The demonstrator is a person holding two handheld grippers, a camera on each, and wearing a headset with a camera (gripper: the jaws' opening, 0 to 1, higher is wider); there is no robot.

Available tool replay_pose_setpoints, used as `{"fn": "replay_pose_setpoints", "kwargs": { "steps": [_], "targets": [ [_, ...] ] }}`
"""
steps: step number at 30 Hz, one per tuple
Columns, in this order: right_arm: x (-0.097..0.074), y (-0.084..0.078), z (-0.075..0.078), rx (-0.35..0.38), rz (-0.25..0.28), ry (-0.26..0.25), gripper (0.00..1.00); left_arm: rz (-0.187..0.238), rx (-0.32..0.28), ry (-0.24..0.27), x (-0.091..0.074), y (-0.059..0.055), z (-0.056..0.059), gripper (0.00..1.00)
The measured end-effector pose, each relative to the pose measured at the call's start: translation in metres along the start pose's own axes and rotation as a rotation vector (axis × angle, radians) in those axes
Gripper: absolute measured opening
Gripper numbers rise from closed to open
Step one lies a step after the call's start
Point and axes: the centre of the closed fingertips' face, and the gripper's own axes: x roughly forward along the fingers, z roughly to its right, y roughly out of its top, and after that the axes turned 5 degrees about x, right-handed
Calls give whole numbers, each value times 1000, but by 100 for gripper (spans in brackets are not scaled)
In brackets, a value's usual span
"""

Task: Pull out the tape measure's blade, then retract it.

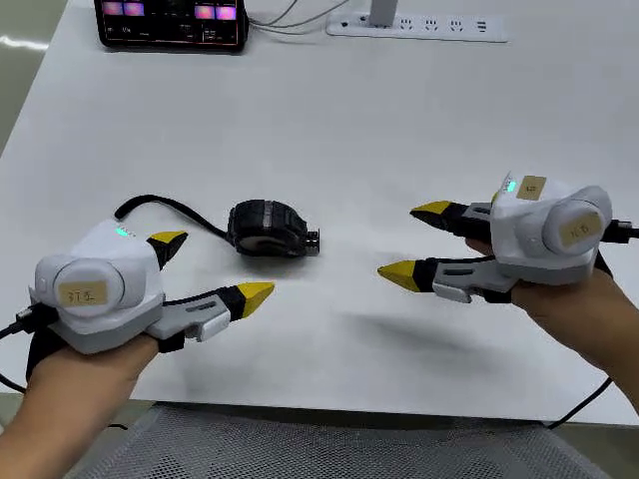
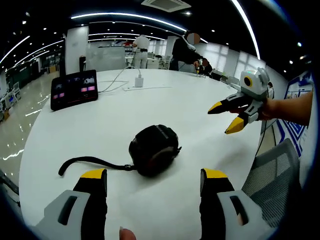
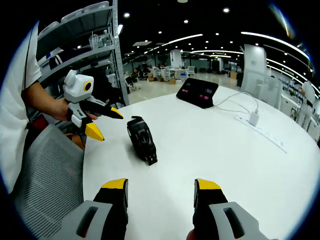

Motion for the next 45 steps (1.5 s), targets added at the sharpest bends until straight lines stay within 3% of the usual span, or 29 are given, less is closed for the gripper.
{"fn": "replay_pose_setpoints", "kwargs": {
  "steps": [9, 23, 45],
  "targets": [
    [-18, -4, 5, 16, 9, -41, 55, -5, 19, -11, -12, -6, -7, 77],
    [-41, -17, 7, 40, -2, -65, 63, -25, 66, -57, -26, -16, -11, 78],
    [-71, -44, 7, 78, -29, -92, 77, -43, 124, -85, -38, -23, -20, 88]
  ]
}}
